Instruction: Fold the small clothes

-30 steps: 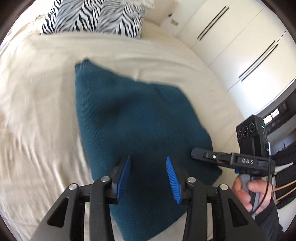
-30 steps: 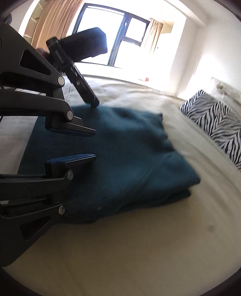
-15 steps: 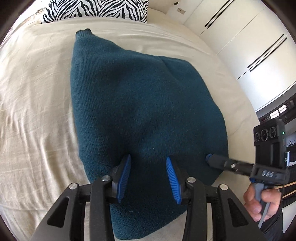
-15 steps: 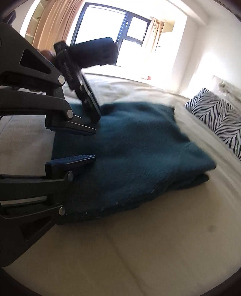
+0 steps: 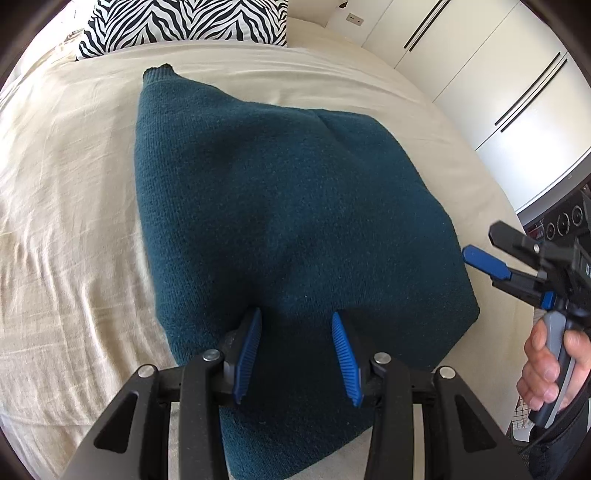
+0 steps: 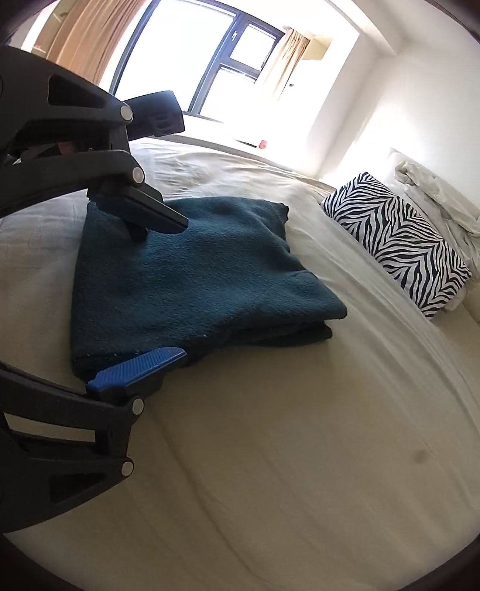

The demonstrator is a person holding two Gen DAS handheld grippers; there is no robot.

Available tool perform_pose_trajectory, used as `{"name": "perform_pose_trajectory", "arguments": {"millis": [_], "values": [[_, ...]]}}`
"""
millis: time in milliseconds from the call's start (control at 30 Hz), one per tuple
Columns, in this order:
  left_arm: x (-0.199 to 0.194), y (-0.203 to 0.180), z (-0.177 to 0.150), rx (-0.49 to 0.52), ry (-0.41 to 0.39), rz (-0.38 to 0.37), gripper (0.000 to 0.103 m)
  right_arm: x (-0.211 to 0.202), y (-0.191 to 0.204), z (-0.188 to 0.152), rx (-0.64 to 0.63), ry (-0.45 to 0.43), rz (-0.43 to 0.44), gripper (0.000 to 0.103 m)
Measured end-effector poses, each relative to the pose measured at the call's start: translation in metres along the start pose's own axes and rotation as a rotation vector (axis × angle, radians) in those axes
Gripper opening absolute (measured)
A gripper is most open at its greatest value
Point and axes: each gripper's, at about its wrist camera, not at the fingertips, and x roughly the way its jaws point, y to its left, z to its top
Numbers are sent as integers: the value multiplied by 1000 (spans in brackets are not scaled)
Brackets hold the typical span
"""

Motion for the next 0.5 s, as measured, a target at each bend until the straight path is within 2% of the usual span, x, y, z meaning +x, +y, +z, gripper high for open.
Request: {"name": "perform_pose_trajectory", "arguments": {"millis": [133,167,200,233,267,333,367,500], "values": [[-17,4,-4,-27,-24,-24,44,15,-9,19,31,26,-32,64],[-26,7,-5,-42,-45,-44,49,18,-15,19,42,34,-36,64],[-34,11,-6,-55,-70,-62,61,23,-17,21,46,42,-39,64],[-43,16,-6,-72,-105,-69,67,29,-19,24,46,49,-39,64],[-53,24,-7,-101,-147,-60,77,37,-20,28,48,59,-37,64],[-61,42,-7,-165,-191,-67,82,48,-21,34,57,75,-33,64],[-60,53,-5,-199,-188,-76,82,54,-22,37,60,83,-27,63],[-32,87,2,-312,-95,-129,82,75,-20,49,66,114,-9,60]]}}
